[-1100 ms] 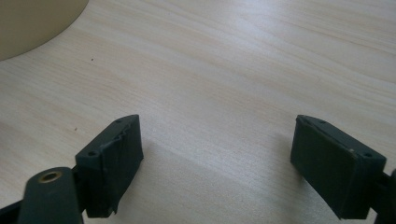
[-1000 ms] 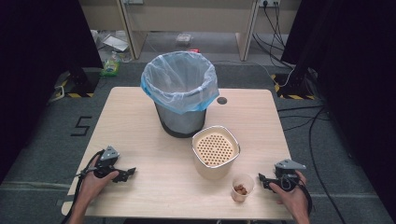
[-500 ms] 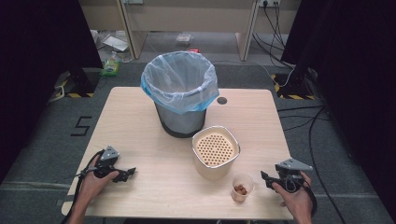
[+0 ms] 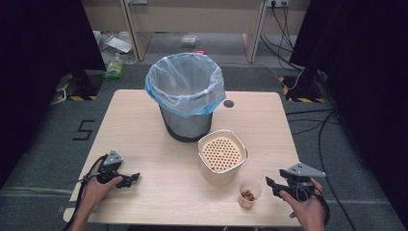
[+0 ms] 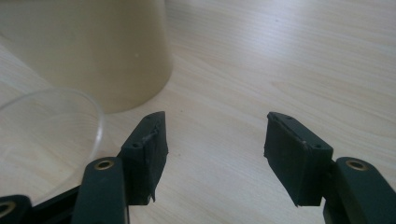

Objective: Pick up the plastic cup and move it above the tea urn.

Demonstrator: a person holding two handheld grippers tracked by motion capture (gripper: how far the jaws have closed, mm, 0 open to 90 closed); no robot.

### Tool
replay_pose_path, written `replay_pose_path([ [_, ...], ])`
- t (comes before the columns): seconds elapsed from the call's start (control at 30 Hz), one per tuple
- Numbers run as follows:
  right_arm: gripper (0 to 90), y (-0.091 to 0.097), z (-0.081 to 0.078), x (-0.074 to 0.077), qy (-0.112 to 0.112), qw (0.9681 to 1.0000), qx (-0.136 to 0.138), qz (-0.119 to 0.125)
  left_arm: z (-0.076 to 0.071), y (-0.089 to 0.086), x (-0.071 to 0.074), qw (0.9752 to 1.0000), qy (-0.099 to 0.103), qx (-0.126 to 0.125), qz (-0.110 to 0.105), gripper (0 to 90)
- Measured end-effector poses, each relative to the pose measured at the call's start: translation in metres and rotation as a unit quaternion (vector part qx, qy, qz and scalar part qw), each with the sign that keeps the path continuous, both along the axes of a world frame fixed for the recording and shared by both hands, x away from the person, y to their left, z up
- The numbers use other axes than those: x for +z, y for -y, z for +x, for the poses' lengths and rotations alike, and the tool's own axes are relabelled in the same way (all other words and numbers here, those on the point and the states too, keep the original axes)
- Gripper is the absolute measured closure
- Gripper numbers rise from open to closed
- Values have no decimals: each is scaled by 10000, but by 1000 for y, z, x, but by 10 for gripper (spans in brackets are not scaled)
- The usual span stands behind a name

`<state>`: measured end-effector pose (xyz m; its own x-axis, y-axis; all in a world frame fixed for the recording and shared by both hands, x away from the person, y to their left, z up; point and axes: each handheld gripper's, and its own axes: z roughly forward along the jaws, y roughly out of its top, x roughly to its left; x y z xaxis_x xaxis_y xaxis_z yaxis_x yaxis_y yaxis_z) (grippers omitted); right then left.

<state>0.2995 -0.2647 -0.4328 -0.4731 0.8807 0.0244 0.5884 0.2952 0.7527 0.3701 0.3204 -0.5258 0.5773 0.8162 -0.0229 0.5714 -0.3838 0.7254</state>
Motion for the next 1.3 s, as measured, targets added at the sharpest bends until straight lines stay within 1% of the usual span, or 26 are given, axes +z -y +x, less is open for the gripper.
replay_pose_path([
  [0.13, 405, -7, -3, 8, 92, 9999, 100, -2, 0, 0, 0, 10000, 1, 0, 0, 0],
  [0.27, 418, -11, -7, 14, 183, 9997, 137, 31, 0, 0, 0, 10000, -1, 2, -4, 0],
  [0.53, 445, -22, -10, 18, 202, 9990, 391, 112, 0, 0, 0, 10000, -2, 1, 1, 0],
  [0.8, 481, -36, -10, 12, 107, 9979, 642, 53, 0, 0, 0, 10000, -1, 2, -2, 0],
  [1.03, 515, -39, -9, 9, 71, 9973, 727, 42, 0, 0, 0, 10000, -2, 2, -4, 0],
  [1.17, 564, -42, -9, 6, 29, 9963, 861, -41, 0, 0, 0, 10000, 0, 2, -5, 0],
  [1.2, 564, -42, -9, 6, 29, 9963, 861, -41, 0, 0, 0, 10000, 0, 2, -5, 0],
  [1.23, 591, -44, -8, 5, 5, 9959, 903, -87, 0, 0, 0, 10000, 0, 1, -4, 0],
  [1.3, 605, -44, -7, 3, -34, 9958, 905, -110, 0, 0, 0, 10000, 1, 1, -3, 0],
])
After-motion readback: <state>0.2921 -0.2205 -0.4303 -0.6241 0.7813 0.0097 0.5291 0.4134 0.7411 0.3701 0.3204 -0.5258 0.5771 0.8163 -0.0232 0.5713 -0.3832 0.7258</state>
